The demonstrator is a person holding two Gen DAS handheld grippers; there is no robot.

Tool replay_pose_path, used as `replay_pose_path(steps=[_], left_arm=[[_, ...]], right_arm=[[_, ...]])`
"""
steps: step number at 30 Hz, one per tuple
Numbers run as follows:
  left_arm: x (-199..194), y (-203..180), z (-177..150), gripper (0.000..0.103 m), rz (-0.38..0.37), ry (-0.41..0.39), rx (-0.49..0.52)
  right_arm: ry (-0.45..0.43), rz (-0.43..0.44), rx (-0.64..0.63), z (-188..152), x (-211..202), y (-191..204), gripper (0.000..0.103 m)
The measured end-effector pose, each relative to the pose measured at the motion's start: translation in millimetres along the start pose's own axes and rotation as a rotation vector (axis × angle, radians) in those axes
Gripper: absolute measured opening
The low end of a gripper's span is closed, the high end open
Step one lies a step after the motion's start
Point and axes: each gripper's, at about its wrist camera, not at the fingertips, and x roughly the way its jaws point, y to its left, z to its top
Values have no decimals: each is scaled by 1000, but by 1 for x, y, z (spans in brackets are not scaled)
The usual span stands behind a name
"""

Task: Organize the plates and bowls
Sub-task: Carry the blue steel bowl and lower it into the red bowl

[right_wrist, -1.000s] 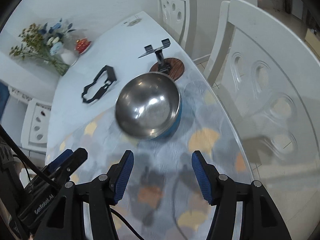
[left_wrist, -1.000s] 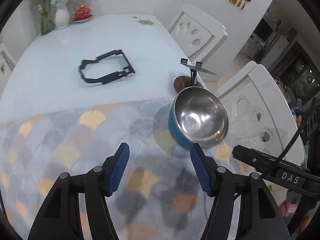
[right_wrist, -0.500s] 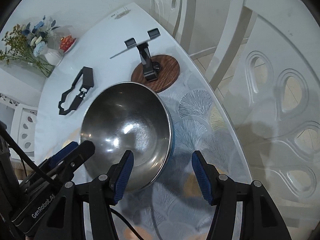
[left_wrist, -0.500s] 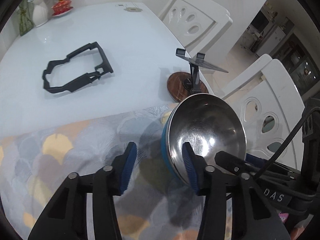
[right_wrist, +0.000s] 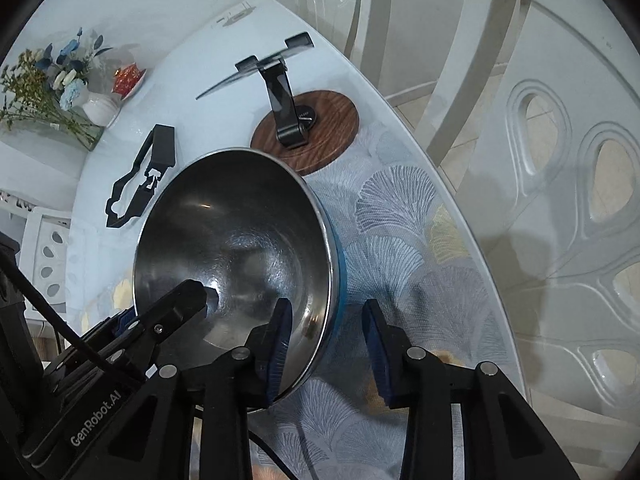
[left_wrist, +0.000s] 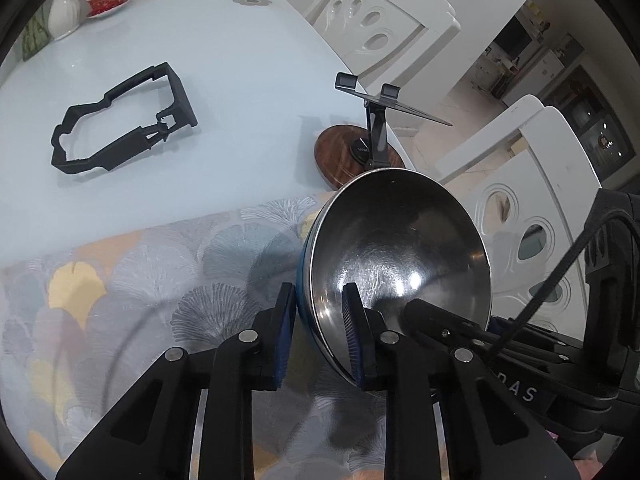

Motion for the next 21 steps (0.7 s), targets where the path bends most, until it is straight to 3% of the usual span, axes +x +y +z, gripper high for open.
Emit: replay_pose_path(steps=[3,11,21], left_arm=[[0,0,0,19,-2,-11,7],[-27,-6,-8,18,-12,-59,16],[-91,-16,-34,18,-19,-119,8]], right_arm=[[-4,0,-18,0,-1,4,22],[-20,-16,-40,-9,-19,13,22],[-65,-1,-103,-40,-78,39,22]])
